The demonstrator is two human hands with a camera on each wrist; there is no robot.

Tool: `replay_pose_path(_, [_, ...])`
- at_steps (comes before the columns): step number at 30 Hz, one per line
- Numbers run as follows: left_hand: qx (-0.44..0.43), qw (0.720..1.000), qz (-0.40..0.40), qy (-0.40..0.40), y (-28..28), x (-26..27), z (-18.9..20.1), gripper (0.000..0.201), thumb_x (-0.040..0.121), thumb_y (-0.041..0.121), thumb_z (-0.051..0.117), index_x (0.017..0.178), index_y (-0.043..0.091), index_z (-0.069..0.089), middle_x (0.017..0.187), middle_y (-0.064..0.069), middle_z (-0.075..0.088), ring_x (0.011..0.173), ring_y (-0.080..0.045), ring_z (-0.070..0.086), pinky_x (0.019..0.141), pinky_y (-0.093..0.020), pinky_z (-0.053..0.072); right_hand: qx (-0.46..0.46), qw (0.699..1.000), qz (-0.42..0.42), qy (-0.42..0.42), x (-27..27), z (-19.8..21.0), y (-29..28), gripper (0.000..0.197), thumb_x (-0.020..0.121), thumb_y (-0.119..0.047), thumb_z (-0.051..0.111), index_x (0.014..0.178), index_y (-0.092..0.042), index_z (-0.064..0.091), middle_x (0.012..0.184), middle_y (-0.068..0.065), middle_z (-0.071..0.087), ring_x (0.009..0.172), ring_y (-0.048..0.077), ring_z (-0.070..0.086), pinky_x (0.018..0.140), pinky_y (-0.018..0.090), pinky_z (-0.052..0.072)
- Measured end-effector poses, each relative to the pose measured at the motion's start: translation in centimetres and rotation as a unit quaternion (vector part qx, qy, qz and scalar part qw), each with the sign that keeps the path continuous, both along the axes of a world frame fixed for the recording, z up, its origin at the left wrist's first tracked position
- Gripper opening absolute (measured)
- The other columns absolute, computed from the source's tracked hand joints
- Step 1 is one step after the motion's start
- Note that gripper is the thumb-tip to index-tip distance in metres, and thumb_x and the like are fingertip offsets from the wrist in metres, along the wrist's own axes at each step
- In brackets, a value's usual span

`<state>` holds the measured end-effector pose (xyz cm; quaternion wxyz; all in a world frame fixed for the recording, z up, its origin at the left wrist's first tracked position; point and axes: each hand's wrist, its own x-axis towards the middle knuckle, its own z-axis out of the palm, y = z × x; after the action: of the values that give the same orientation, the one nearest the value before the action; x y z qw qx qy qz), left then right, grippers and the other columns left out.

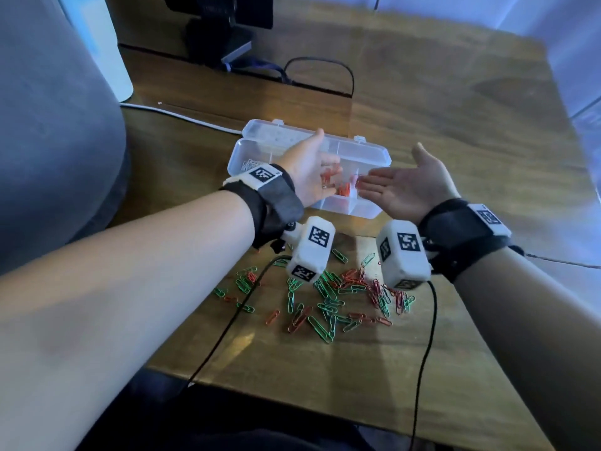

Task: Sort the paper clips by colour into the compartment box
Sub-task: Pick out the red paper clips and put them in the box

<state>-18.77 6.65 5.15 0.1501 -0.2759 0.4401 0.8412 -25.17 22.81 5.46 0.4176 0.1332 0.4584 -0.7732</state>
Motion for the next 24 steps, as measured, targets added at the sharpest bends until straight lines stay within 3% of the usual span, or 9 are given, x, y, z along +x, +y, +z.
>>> replay_pose_path(3, [-0.037, 0.997, -0.07, 0.003, 0.2, -0.6, 0.2, 0.084, 0.093, 0.065, 0.014, 0.148, 0.001, 0.018, 0.155, -0.013, 0.02, 0.133, -0.019, 0.04, 0.112, -0.034, 0.029, 0.026, 1.0, 0.002, 0.003, -0.1, 0.4, -0.7, 0.085, 0.096, -0.057, 0.02, 0.144, 0.01, 0.005, 0.152, 0.031, 0.004, 0.143, 0.041, 0.009, 0.116, 0.046, 0.017])
replay_pose_path(5, [-0.058, 0.995, -0.077, 0.005, 0.1, -0.6, 0.2, 0.084, 0.092, 0.066, 0.012, 0.149, 0.004, 0.015, 0.155, -0.009, 0.021, 0.143, -0.018, 0.024, 0.119, -0.035, 0.013, 0.055, 0.998, 0.013, 0.029, -0.1, 0.4, -0.8, 0.079, 0.098, -0.054, 0.022, 0.145, 0.009, 0.009, 0.153, 0.029, 0.01, 0.143, 0.039, 0.015, 0.116, 0.045, 0.02])
replay_pose_path(7, [-0.103, 0.993, -0.057, 0.016, -0.2, 0.0, 0.1, 0.076, 0.094, 0.062, 0.021, 0.144, 0.006, 0.031, 0.132, -0.003, 0.048, 0.128, -0.014, 0.043, 0.115, -0.035, 0.021, 0.106, 0.991, 0.045, 0.072, 0.3, 0.3, -0.8, 0.066, 0.099, -0.045, 0.029, 0.141, 0.006, 0.029, 0.146, 0.025, 0.033, 0.133, 0.036, 0.037, 0.111, 0.041, 0.032])
replay_pose_path(9, [-0.183, 0.981, -0.043, 0.038, -0.6, 1.2, 0.4, 0.047, 0.096, 0.049, 0.038, 0.116, 0.011, 0.058, 0.109, -0.003, 0.058, 0.105, -0.014, 0.055, 0.097, -0.03, 0.04, 0.15, 0.978, 0.082, 0.12, 1.3, 0.3, -0.7, 0.039, 0.099, -0.031, 0.038, 0.115, 0.0, 0.055, 0.115, 0.016, 0.058, 0.1, 0.028, 0.058, 0.091, 0.035, 0.046])
replay_pose_path(11, [-0.25, 0.965, -0.046, 0.064, -1.2, 3.0, 0.4, 0.02, 0.096, 0.029, 0.048, 0.089, 0.015, 0.061, 0.087, 0.001, 0.058, 0.078, -0.011, 0.055, 0.069, -0.022, 0.042, 0.192, 0.957, 0.118, 0.182, 2.9, 0.1, -0.8, 0.02, 0.097, -0.015, 0.042, 0.093, -0.005, 0.06, 0.091, 0.01, 0.062, 0.078, 0.022, 0.06, 0.076, 0.028, 0.05])
replay_pose_path(14, [-0.418, 0.897, -0.119, 0.079, -3.2, 6.2, -0.3, 0.021, 0.095, 0.01, 0.046, 0.092, 0.011, 0.067, 0.087, -0.001, 0.06, 0.072, -0.013, 0.052, 0.056, -0.02, 0.038, 0.262, 0.912, 0.186, 0.256, 5.8, -0.7, -0.9, 0.016, 0.096, -0.006, 0.046, 0.09, -0.005, 0.061, 0.084, 0.009, 0.062, 0.072, 0.02, 0.059, 0.066, 0.023, 0.051])
replay_pose_path(17, [-0.598, 0.782, -0.174, 0.022, -5.4, 9.5, -2.2, 0.03, 0.09, 0.004, 0.045, 0.095, 0.015, 0.072, 0.1, 0.005, 0.062, 0.085, -0.013, 0.054, 0.067, -0.02, 0.035, 0.35, 0.809, 0.299, 0.364, 8.4, -2.8, -1.5, 0.012, 0.092, -0.013, 0.054, 0.095, -0.009, 0.066, 0.086, 0.006, 0.066, 0.076, 0.022, 0.06, 0.072, 0.032, 0.052])
replay_pose_path(21, [-0.65, 0.738, -0.177, -0.028, -7.2, 13.1, -4.8, 0.035, 0.085, 0.002, 0.045, 0.092, 0.021, 0.074, 0.113, -0.003, 0.063, 0.091, -0.021, 0.056, 0.072, -0.023, 0.037, 0.404, 0.686, 0.359, 0.487, 10.7, -4.9, -3.6, 0.021, 0.091, -0.013, 0.054, 0.106, -0.011, 0.07, 0.104, 0.003, 0.069, 0.091, 0.015, 0.06, 0.079, 0.016, 0.04])
replay_pose_path(24, [-0.663, 0.712, -0.233, -0.006, -7.8, 14.2, -6.3, 0.036, 0.088, 0.007, 0.049, 0.11, 0.027, 0.069, 0.118, -0.004, 0.055, 0.11, -0.023, 0.052, 0.089, -0.028, 0.042, 0.409, 0.596, 0.414, 0.554, 11.5, -6.1, -5.7, 0.033, 0.092, -0.012, 0.047, 0.12, -0.016, 0.064, 0.122, 0.005, 0.063, 0.114, 0.022, 0.056, 0.093, 0.022, 0.037])
